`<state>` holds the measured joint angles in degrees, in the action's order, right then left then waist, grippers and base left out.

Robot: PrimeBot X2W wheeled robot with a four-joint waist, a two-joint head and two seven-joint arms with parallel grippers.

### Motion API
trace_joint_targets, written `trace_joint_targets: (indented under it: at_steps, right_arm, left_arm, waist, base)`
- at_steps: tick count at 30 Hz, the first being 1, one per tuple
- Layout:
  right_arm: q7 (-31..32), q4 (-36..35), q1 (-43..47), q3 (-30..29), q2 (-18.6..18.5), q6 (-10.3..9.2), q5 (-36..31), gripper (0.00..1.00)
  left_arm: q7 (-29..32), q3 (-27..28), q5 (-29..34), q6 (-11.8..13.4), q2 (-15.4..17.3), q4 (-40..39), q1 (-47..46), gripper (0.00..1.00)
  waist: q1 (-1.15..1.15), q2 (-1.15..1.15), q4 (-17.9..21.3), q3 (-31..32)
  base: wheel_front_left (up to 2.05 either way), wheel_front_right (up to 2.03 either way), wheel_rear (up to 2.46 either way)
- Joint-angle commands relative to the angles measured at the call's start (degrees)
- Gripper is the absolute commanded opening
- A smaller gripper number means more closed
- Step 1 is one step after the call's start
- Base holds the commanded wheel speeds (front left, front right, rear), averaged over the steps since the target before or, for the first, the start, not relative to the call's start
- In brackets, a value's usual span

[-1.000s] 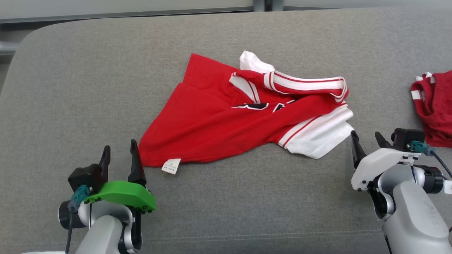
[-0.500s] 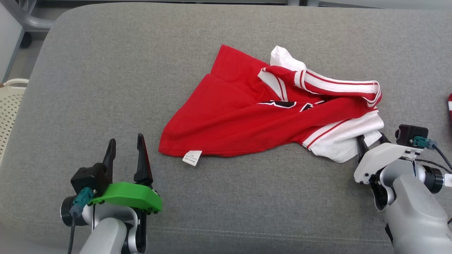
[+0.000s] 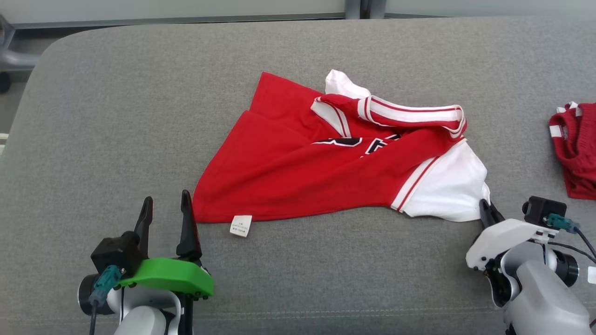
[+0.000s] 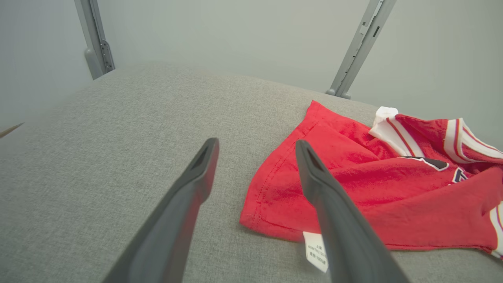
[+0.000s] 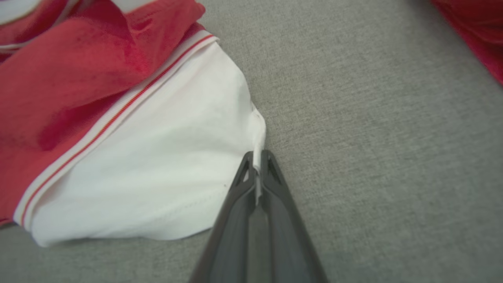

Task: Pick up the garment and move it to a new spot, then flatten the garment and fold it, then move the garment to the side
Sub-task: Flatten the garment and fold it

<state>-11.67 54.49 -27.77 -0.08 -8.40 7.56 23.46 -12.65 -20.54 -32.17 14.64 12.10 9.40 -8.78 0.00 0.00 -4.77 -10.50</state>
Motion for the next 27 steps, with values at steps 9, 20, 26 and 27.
trace_joint_targets:
  at_steps: [9,20,26,27]
  right_arm:
    - [0.53,-2.74,7.30,-0.89,-1.38,-0.15,2.57,0.00]
    - [-0.12,-5.43,10.43,-3.37,0.78,-0.13,0.90,1.00]
    - [-0.68,-7.87,12.68,-4.58,1.13,-0.12,-0.07,1.00]
    - [-0.69,-8.50,13.10,-4.82,1.18,-0.12,-0.29,1.00]
  left_arm:
    - [0.86,-0.84,-0.04,1.01,0.84,-2.65,3.06,1.00]
    - [1.78,-1.50,-0.79,1.22,1.53,-3.98,6.01,1.00]
    - [1.69,-1.46,-1.22,1.39,1.78,-4.64,6.92,1.00]
    - [1.71,-1.48,-1.29,1.29,1.86,-4.71,7.17,1.00]
  waist:
    - [0.00,0.00,3.46,1.51]
    - [0.00,0.00,5.54,3.42]
    - [0.00,0.00,6.95,4.23]
    - [0.00,0.00,7.28,4.40]
  base:
    - [0.00,0.00,0.00]
    - [0.00,0.00,0.00]
    - [0.00,0.00,0.00]
    - [0.00,0.00,0.00]
